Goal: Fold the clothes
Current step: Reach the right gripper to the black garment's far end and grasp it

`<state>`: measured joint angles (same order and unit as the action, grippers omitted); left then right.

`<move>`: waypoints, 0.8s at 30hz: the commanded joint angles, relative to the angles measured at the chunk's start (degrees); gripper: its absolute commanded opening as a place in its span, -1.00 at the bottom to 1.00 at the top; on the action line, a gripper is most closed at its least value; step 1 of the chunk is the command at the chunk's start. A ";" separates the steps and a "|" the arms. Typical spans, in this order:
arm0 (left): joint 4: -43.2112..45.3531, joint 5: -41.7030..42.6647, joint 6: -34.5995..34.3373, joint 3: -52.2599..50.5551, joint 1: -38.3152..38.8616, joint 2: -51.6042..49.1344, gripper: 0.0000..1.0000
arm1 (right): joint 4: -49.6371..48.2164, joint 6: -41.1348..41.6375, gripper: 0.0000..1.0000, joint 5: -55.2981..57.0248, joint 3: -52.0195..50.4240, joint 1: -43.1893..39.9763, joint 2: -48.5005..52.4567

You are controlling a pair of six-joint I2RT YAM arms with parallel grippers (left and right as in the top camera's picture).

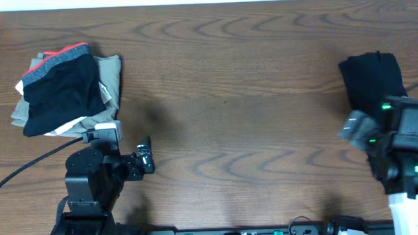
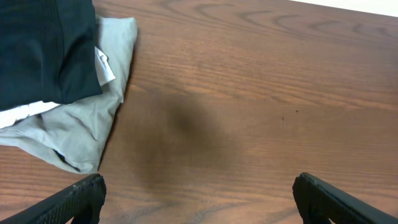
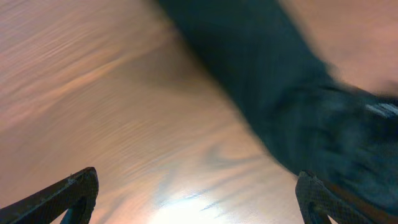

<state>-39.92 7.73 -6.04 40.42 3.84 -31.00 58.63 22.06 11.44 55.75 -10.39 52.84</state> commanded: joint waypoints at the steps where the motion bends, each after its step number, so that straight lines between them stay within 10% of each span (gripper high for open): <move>1: -0.13 0.90 -0.52 1.31 -0.28 -0.07 0.96 | 0.13 3.13 0.99 3.41 0.94 -11.65 1.25; 8: -0.09 0.87 -0.50 1.31 -0.28 -0.09 0.96 | -5.40 -1.40 0.87 -5.14 -0.39 -29.79 9.88; 24: -0.04 0.85 -0.50 1.31 -0.28 -0.09 0.96 | -18.64 -1.33 0.69 -7.76 -10.40 -30.03 34.80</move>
<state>-40.07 8.25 -6.20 40.45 3.84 -31.11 41.41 20.84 5.26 46.87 -40.27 85.71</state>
